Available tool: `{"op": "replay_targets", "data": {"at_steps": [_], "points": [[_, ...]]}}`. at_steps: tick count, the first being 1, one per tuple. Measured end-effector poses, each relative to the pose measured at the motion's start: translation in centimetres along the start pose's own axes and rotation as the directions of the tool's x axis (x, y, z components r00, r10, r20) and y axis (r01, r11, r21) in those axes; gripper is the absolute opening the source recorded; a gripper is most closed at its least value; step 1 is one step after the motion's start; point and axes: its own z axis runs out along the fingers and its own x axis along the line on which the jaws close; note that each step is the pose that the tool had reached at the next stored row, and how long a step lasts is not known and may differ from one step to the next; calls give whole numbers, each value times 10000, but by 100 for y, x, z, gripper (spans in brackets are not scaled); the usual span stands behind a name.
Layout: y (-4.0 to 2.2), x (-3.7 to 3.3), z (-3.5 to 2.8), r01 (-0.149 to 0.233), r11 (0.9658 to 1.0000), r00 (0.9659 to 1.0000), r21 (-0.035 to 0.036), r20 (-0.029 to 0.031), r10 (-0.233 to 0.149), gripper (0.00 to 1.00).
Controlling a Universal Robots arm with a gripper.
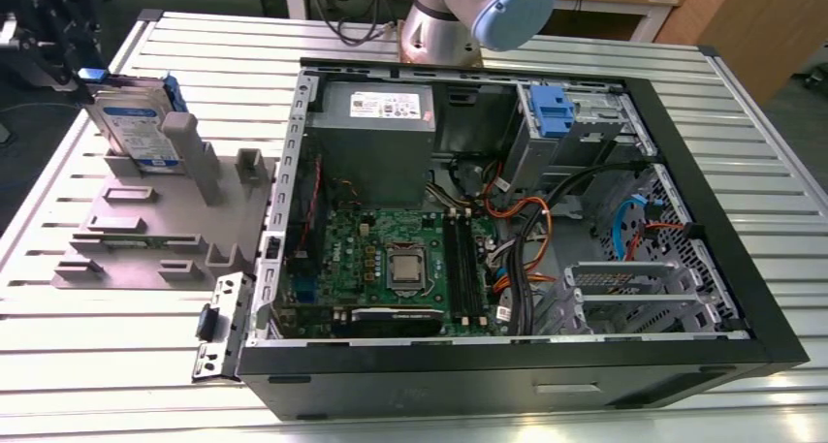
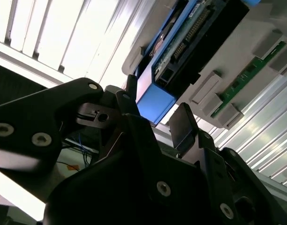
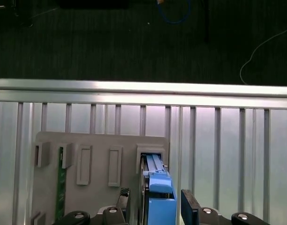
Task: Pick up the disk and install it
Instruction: 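Pick up the disk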
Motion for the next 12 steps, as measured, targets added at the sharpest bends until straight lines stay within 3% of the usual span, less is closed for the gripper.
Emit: {"op": "replay_targets", "data": {"at_steps": [12], "points": [[-1, 0, 112, -36, 10000, 10000, -2, 7, 36, 55]]}}
